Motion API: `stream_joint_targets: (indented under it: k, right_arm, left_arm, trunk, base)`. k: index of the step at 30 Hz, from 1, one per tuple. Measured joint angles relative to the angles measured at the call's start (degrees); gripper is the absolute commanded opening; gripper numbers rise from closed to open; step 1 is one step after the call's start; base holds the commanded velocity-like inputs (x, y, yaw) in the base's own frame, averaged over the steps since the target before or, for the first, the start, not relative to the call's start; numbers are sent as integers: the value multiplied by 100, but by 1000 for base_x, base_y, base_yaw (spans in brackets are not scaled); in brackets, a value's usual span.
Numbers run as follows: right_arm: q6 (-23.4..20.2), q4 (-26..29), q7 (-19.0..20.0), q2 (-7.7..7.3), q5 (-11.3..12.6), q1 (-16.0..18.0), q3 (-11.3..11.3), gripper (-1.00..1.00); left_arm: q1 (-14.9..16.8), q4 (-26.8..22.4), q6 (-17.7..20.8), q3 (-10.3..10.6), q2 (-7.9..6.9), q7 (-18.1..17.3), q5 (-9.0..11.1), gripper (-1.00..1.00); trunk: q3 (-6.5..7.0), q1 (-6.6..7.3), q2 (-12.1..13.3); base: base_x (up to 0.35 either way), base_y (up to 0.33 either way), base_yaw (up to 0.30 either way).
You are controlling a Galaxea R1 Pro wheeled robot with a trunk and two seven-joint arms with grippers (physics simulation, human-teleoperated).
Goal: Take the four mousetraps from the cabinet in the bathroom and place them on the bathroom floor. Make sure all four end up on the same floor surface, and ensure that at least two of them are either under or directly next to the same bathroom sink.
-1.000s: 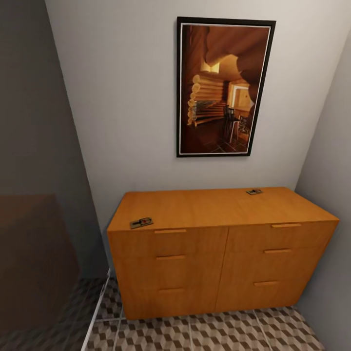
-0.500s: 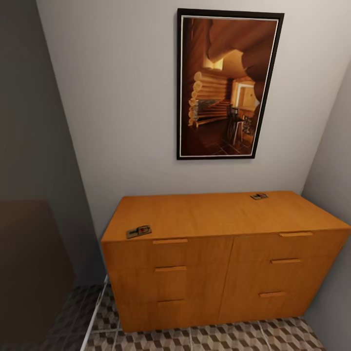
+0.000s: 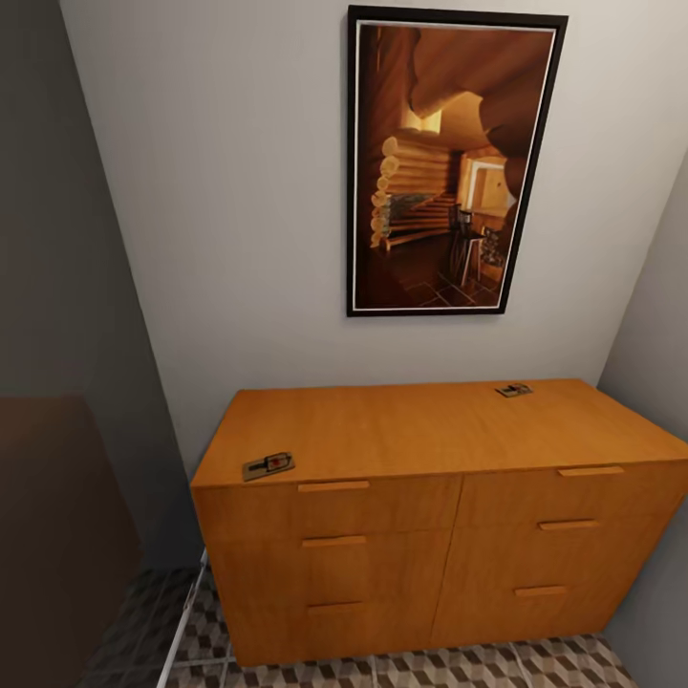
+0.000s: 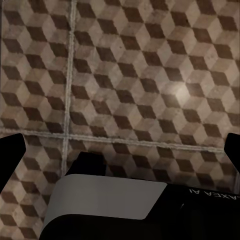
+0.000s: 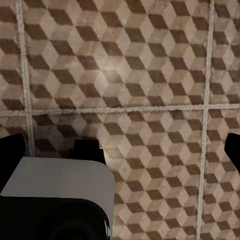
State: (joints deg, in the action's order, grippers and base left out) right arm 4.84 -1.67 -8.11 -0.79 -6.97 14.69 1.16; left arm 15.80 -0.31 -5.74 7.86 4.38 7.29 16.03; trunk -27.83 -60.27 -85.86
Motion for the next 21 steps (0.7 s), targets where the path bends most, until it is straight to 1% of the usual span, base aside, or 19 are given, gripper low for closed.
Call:
stream_joint_targets:
  k: [21]
  right_arm:
    - [0, 0, 8, 0, 0, 0, 0, 100]
  left_arm:
    - [0, 0, -7, 0, 0, 0, 0, 100]
  trunk:
    - [0, 0, 0]
  base:
    - [6, 0, 0]
